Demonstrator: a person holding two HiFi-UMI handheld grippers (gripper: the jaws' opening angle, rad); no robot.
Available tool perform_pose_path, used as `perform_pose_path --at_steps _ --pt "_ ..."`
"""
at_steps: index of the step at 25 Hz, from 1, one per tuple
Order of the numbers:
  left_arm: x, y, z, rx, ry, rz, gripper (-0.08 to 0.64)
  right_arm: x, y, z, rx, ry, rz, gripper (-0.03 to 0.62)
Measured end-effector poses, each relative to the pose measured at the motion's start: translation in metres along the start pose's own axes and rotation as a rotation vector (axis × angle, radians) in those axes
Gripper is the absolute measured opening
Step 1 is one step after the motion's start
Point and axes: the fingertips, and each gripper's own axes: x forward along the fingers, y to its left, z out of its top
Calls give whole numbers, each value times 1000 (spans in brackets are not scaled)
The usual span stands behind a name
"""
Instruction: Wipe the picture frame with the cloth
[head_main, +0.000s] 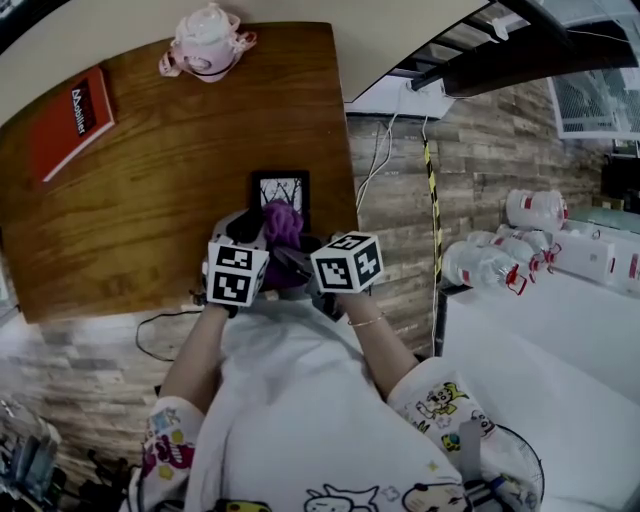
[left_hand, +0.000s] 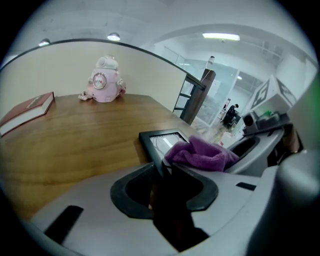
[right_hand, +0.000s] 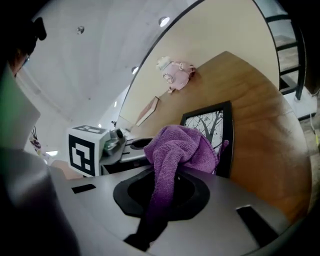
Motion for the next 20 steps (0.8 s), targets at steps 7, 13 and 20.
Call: perform_pose_path --at_steps 7,13,20 --pt "0 0 0 3 3 -9 104 6 -6 -4 -161 11 -130 25" --pt "0 -1 -1 -2 11 -17 106 2 -10 -4 -221 48 -172 25" --pt "0 -1 -1 -4 14 -18 106 -18 -27 -4 -242 64 -240 25"
